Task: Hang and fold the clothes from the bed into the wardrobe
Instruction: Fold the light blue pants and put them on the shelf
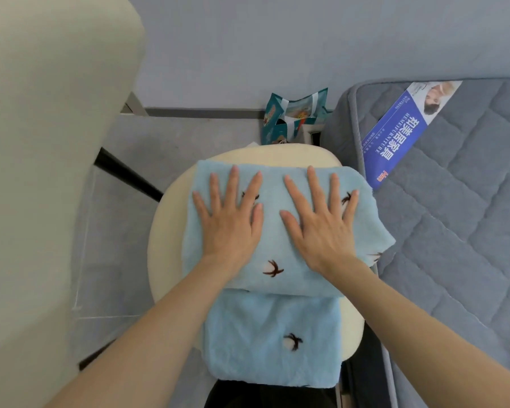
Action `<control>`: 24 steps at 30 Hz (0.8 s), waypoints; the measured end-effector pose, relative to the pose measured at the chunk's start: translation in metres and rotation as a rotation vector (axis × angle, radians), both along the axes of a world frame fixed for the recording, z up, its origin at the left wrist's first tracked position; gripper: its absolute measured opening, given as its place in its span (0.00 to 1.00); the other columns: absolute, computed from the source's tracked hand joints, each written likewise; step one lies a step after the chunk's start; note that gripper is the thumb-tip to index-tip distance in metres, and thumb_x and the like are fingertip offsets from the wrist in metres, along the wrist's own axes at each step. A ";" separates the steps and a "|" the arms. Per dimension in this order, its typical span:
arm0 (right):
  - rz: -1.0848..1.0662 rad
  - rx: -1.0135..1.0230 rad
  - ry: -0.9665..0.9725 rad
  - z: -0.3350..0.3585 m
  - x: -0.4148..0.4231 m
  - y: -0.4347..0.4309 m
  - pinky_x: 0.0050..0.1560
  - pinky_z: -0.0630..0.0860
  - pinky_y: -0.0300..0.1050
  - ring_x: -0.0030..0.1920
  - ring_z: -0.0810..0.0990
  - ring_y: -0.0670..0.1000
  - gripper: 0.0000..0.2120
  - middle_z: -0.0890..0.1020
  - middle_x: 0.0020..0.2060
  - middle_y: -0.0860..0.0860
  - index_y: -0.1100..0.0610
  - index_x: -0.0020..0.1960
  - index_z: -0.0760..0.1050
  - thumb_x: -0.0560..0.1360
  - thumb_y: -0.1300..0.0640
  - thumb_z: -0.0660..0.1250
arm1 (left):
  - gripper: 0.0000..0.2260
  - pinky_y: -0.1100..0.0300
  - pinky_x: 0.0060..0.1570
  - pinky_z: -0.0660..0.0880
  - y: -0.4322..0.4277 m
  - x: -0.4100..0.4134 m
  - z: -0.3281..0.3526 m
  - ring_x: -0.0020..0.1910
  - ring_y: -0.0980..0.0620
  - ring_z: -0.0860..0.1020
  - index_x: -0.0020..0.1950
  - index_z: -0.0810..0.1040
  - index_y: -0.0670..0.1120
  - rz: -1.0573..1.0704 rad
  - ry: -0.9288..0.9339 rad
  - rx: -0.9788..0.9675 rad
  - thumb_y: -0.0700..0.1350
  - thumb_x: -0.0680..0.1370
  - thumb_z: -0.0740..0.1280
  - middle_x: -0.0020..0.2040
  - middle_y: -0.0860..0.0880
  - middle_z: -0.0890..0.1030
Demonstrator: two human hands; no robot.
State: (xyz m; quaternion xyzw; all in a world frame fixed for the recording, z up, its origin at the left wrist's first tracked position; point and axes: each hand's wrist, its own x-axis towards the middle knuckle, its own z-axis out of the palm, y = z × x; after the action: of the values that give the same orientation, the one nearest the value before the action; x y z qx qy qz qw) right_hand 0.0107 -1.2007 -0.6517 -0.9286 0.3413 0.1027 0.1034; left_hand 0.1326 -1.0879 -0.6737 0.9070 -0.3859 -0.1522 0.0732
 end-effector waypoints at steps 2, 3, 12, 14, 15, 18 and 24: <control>0.005 0.049 0.000 -0.018 -0.009 -0.011 0.72 0.36 0.68 0.76 0.32 0.58 0.29 0.34 0.76 0.43 0.34 0.72 0.30 0.75 0.32 0.39 | 0.27 0.35 0.72 0.45 0.005 -0.001 -0.017 0.77 0.41 0.39 0.76 0.40 0.63 0.092 0.097 -0.028 0.62 0.79 0.45 0.79 0.50 0.39; 0.008 0.069 0.004 -0.024 -0.013 -0.015 0.72 0.36 0.68 0.76 0.32 0.58 0.30 0.32 0.75 0.42 0.33 0.71 0.30 0.74 0.31 0.39 | 0.27 0.36 0.71 0.47 0.008 -0.003 -0.023 0.77 0.41 0.38 0.76 0.40 0.63 0.112 0.119 -0.039 0.63 0.78 0.44 0.78 0.50 0.37; 0.090 0.133 -0.050 0.025 0.013 -0.055 0.73 0.52 0.62 0.69 0.62 0.59 0.26 0.67 0.67 0.51 0.44 0.70 0.66 0.75 0.37 0.60 | 0.08 0.44 0.67 0.62 0.003 0.038 0.006 0.66 0.38 0.67 0.56 0.74 0.40 0.014 0.111 -0.238 0.40 0.81 0.58 0.66 0.41 0.68; 0.136 0.209 0.079 0.036 0.028 -0.070 0.73 0.52 0.60 0.73 0.56 0.57 0.35 0.61 0.72 0.52 0.45 0.74 0.58 0.72 0.42 0.68 | 0.11 0.42 0.72 0.53 -0.004 0.059 0.014 0.73 0.43 0.58 0.63 0.68 0.45 -0.118 0.163 -0.084 0.42 0.81 0.57 0.72 0.45 0.61; 0.143 0.261 0.180 0.039 0.037 -0.075 0.74 0.51 0.61 0.74 0.53 0.57 0.40 0.58 0.74 0.53 0.46 0.76 0.52 0.71 0.44 0.71 | 0.16 0.40 0.73 0.46 -0.011 0.069 0.017 0.76 0.46 0.52 0.69 0.63 0.47 -0.200 0.208 0.027 0.43 0.81 0.57 0.75 0.47 0.57; 0.198 0.305 0.405 0.036 0.066 -0.082 0.74 0.52 0.61 0.73 0.58 0.57 0.47 0.62 0.72 0.55 0.49 0.78 0.48 0.69 0.50 0.74 | 0.33 0.36 0.71 0.41 -0.037 0.096 0.024 0.77 0.49 0.49 0.78 0.43 0.52 -0.334 0.323 0.336 0.47 0.80 0.61 0.78 0.49 0.53; 0.217 0.239 0.524 0.020 0.080 -0.082 0.60 0.64 0.50 0.64 0.68 0.57 0.42 0.73 0.61 0.54 0.53 0.70 0.59 0.63 0.52 0.78 | 0.35 0.37 0.69 0.51 -0.073 0.114 0.021 0.68 0.46 0.66 0.72 0.61 0.51 -0.400 0.441 0.565 0.54 0.70 0.74 0.67 0.48 0.68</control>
State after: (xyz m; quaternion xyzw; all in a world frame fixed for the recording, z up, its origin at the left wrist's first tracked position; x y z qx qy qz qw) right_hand 0.0909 -1.2827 -0.6321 -0.8828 0.2407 0.3884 0.1086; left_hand 0.2466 -1.1611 -0.6530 0.7442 -0.4725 -0.4542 -0.1290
